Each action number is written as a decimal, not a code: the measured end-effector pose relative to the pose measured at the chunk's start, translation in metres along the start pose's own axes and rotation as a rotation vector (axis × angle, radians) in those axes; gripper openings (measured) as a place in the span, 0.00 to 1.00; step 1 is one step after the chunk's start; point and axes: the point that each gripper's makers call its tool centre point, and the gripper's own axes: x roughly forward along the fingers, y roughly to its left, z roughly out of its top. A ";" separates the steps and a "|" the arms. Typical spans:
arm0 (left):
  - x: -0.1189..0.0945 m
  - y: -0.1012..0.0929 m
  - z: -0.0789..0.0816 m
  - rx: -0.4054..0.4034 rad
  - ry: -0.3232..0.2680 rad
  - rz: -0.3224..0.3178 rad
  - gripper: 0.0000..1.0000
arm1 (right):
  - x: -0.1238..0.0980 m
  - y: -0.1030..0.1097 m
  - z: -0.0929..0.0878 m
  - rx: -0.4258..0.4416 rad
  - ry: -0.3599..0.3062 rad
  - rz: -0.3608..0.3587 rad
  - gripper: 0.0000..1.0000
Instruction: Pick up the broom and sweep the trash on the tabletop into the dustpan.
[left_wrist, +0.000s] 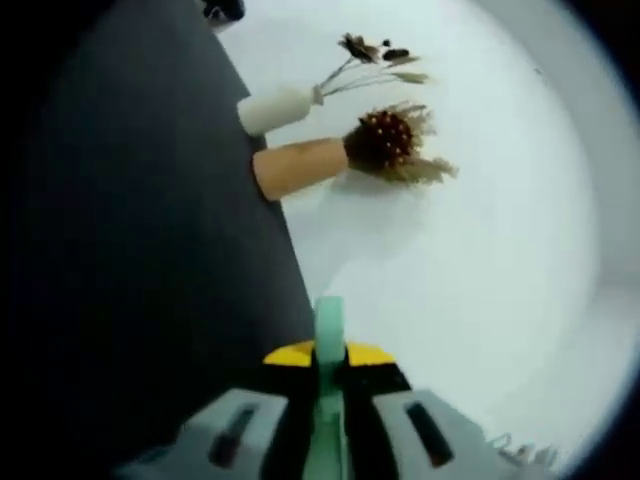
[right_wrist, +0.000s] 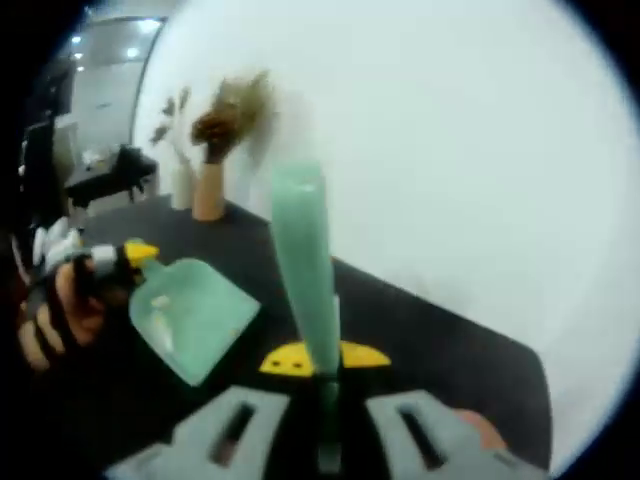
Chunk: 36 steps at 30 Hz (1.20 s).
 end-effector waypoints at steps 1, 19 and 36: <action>0.005 -0.005 -0.004 -0.001 0.006 -0.006 0.09 | 0.001 -0.007 -0.003 -0.007 0.000 -0.026 0.05; 0.075 -0.028 -0.081 0.159 0.087 0.019 0.09 | 0.070 -0.044 -0.010 -0.022 0.024 -0.039 0.05; 0.083 -0.026 -0.081 0.174 0.090 0.024 0.09 | 0.090 0.017 -0.005 -0.020 0.049 0.124 0.05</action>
